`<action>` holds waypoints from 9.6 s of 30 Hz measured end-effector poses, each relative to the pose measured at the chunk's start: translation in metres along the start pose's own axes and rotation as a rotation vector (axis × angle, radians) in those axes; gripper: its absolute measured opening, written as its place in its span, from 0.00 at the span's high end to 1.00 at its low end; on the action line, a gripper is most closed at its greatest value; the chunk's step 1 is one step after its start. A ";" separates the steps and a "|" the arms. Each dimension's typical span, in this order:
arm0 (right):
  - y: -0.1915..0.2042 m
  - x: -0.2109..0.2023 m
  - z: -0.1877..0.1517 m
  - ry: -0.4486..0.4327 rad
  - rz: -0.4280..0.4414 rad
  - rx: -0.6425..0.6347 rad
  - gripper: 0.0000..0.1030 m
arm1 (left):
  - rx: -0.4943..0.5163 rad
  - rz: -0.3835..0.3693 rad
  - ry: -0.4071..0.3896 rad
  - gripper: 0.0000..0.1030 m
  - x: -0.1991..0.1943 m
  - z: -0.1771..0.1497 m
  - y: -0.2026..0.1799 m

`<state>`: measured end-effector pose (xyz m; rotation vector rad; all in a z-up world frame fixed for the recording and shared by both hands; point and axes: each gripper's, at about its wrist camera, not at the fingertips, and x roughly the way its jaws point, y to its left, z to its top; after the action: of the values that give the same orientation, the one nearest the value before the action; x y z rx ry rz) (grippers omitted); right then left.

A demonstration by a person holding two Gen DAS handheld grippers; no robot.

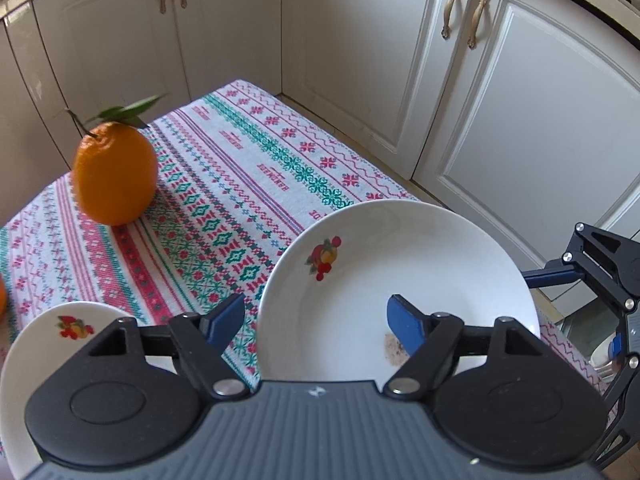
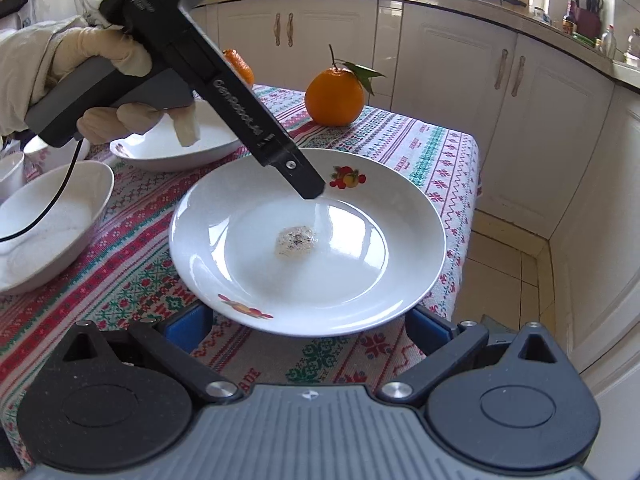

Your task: Organize plates and bowls

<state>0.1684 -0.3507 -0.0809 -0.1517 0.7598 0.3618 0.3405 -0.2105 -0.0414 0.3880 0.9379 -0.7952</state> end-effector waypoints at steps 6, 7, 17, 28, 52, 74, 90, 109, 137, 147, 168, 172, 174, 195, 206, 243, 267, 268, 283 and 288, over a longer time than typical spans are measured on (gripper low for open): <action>0.020 -0.026 0.000 -0.039 -0.022 0.012 0.00 | 0.008 0.039 -0.063 0.23 -0.044 -0.011 -0.008; 0.025 -0.031 0.000 -0.049 -0.022 0.011 0.00 | 0.008 0.045 -0.075 0.23 -0.053 -0.013 -0.011; 0.070 -0.078 -0.006 -0.132 -0.084 0.052 0.00 | 0.045 0.104 -0.168 0.22 -0.129 -0.049 -0.049; 0.103 -0.106 -0.018 -0.175 -0.160 0.071 0.00 | 0.021 0.183 -0.281 0.17 -0.193 -0.116 -0.083; 0.137 -0.083 -0.043 -0.090 -0.108 0.100 0.00 | -0.064 0.378 -0.291 0.12 -0.195 -0.275 -0.094; 0.150 -0.057 -0.030 -0.008 -0.016 0.075 0.00 | -0.235 0.312 -0.216 0.02 -0.153 -0.304 -0.058; 0.157 -0.018 0.002 0.070 0.134 -0.068 0.00 | -0.289 0.302 -0.251 0.00 -0.147 -0.304 -0.054; 0.141 0.018 0.063 0.115 0.373 -0.122 0.00 | -0.282 0.295 -0.258 0.01 -0.143 -0.298 -0.054; 0.146 0.096 0.107 0.234 0.557 -0.149 0.28 | -0.276 0.306 -0.271 0.09 -0.143 -0.295 -0.055; 0.144 0.088 0.100 0.255 0.551 -0.166 0.27 | -0.243 0.279 -0.256 0.09 -0.145 -0.293 -0.054; 0.134 0.061 0.099 0.203 0.516 -0.140 0.25 | -0.148 0.254 -0.239 0.10 -0.153 -0.279 -0.058; 0.123 0.053 0.098 0.184 0.498 -0.116 0.25 | -0.125 0.240 -0.243 0.10 -0.155 -0.267 -0.060; 0.117 0.049 0.098 0.177 0.482 -0.113 0.25 | -0.109 0.230 -0.244 0.10 -0.155 -0.260 -0.061; -0.005 0.017 0.099 0.105 0.231 0.020 0.25 | 0.008 0.083 -0.286 0.10 -0.099 -0.148 -0.066; -0.047 0.031 0.091 0.098 0.177 0.076 0.25 | 0.032 0.072 -0.253 0.10 -0.065 -0.119 -0.067; -0.062 0.031 0.072 0.110 0.143 0.131 0.21 | 0.013 0.012 -0.216 0.08 -0.045 -0.108 -0.060; -0.044 0.022 0.069 0.156 0.004 0.074 0.12 | 0.022 0.039 -0.303 0.08 -0.072 -0.126 -0.070; -0.042 0.018 0.070 0.145 0.005 0.073 0.08 | 0.019 0.047 -0.312 0.08 -0.075 -0.128 -0.070; 0.040 -0.006 0.088 0.049 0.125 -0.059 0.00 | -0.322 0.420 -0.260 0.05 -0.087 -0.173 -0.028; 0.056 0.006 0.102 0.039 0.175 -0.087 0.00 | -0.398 0.480 -0.217 0.05 -0.075 -0.179 -0.005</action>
<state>0.2170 -0.2703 -0.0119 -0.1751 0.7985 0.5598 0.2097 -0.0719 -0.0774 0.1603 0.7347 -0.1973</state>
